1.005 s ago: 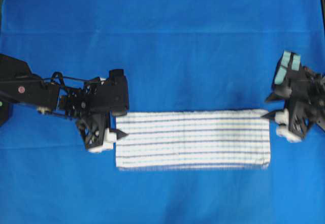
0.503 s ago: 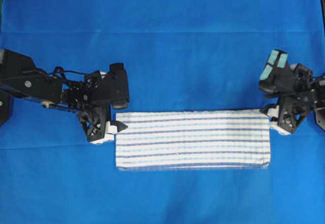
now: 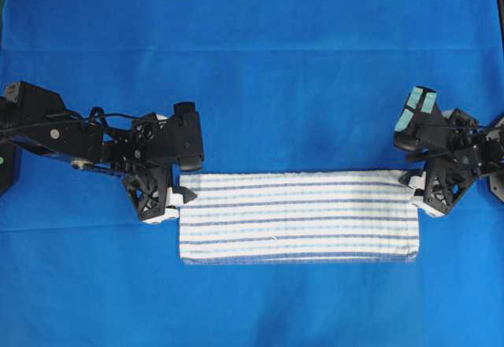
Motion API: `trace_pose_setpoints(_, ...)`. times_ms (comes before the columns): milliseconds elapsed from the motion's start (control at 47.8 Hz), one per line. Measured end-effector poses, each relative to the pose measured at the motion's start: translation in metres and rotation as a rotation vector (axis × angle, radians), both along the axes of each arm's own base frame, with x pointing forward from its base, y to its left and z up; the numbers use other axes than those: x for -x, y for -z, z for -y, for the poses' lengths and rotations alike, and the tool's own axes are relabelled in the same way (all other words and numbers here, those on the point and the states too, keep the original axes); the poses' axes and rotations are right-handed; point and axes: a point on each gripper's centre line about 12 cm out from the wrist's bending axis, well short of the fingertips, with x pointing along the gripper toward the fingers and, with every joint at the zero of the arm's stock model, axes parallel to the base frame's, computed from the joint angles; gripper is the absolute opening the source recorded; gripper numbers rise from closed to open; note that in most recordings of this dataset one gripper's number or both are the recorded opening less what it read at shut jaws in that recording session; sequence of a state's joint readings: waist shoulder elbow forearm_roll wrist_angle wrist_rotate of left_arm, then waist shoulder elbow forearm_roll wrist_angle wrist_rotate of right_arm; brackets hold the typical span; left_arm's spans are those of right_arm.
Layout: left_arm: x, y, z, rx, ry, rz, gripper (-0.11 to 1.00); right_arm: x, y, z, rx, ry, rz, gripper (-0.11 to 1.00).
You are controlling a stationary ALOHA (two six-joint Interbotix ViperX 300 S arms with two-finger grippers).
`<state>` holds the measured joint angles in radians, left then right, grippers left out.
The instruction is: Fold the blue towel.
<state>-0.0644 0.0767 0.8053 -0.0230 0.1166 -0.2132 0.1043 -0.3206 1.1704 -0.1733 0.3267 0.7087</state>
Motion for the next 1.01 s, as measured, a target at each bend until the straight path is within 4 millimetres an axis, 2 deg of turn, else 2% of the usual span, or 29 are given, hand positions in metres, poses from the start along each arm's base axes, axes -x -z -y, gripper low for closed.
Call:
trace_pose_setpoints(63, 0.001, 0.001, 0.0, 0.0, -0.001, -0.014, 0.44, 0.0, 0.0, 0.0, -0.001, 0.0, 0.0, 0.53)
trace_pose_setpoints(105, 0.002, 0.001, 0.0, 0.0, -0.001, -0.022, 0.34, 0.0, 0.0, 0.0, -0.001, 0.001, 0.0, 0.46)
trace_pose_setpoints(168, 0.003, 0.001, 0.002, 0.003, 0.0, -0.028, 0.18, 0.0, 0.0, 0.0, -0.002, 0.001, 0.001, 0.3)
trace_pose_setpoints(188, 0.003, 0.002, 0.003, 0.003, 0.003, -0.032, 0.13, 0.0, 0.0, 0.0, -0.002, 0.0, 0.001, 0.22)
trace_pose_setpoints(251, 0.003, 0.002, 0.006, 0.001, 0.014, -0.04, 0.04, -0.001, 0.0, -0.001, -0.003, -0.006, 0.01, 0.05)
trace_pose_setpoints(607, 0.003, 0.001, 0.006, 0.0, 0.016, -0.051, 0.04, -0.004, -0.001, -0.002, -0.007, -0.015, 0.032, 0.04)
trace_pose_setpoints(712, 0.005, -0.004, 0.007, 0.0, 0.017, -0.08, 0.04, -0.005, -0.007, -0.002, -0.006, -0.013, 0.046, 0.04)
trace_pose_setpoints(859, 0.002, -0.029, 0.009, 0.0, 0.025, -0.086, 0.04, -0.008, -0.032, -0.002, 0.0, -0.005, 0.085, 0.04)
trace_pose_setpoints(1005, 0.002, -0.057, 0.016, 0.002, 0.047, -0.074, 0.04, -0.002, -0.062, 0.001, 0.011, 0.009, 0.116, 0.04)
